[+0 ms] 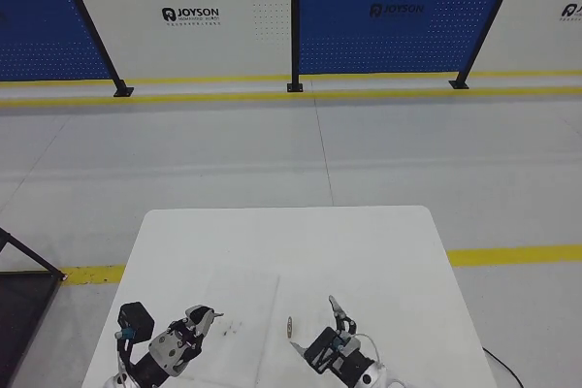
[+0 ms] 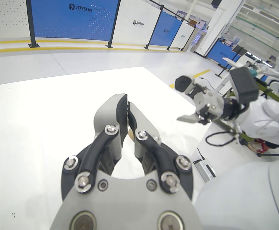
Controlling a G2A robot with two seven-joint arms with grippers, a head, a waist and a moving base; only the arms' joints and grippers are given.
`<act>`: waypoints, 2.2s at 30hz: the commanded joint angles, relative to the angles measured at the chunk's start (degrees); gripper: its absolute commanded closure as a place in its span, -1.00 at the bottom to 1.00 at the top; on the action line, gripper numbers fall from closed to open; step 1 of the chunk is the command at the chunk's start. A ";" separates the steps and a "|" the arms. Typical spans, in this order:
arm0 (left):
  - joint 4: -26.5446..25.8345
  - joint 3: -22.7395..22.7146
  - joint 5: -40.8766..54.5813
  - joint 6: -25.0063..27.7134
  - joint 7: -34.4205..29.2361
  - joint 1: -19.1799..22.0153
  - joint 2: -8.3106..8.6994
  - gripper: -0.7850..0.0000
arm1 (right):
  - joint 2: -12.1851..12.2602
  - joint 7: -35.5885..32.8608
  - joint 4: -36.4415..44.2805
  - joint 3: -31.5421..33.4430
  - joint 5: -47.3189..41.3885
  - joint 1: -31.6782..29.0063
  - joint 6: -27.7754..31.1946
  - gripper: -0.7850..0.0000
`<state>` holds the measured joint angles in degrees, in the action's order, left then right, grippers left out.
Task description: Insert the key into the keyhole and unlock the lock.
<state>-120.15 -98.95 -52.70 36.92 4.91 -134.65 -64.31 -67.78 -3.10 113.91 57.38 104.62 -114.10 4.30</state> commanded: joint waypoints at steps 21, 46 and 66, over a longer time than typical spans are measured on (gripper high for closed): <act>0.00 0.00 0.00 0.00 0.00 0.00 0.00 1.00 | -5.71 -12.11 -21.92 -13.01 -8.76 16.65 -9.45 -0.31; 0.00 0.00 0.00 0.00 0.00 0.00 0.00 1.00 | -7.04 -9.57 -24.68 -13.32 -21.15 18.80 -6.23 1.00; 5.31 6.15 16.40 10.86 2.84 4.83 -0.18 1.00 | -4.67 0.06 -18.51 2.29 -70.51 14.20 27.65 1.00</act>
<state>-115.10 -93.42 -36.55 47.02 7.18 -129.92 -64.43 -72.50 -2.63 95.82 59.65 36.24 -100.16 29.54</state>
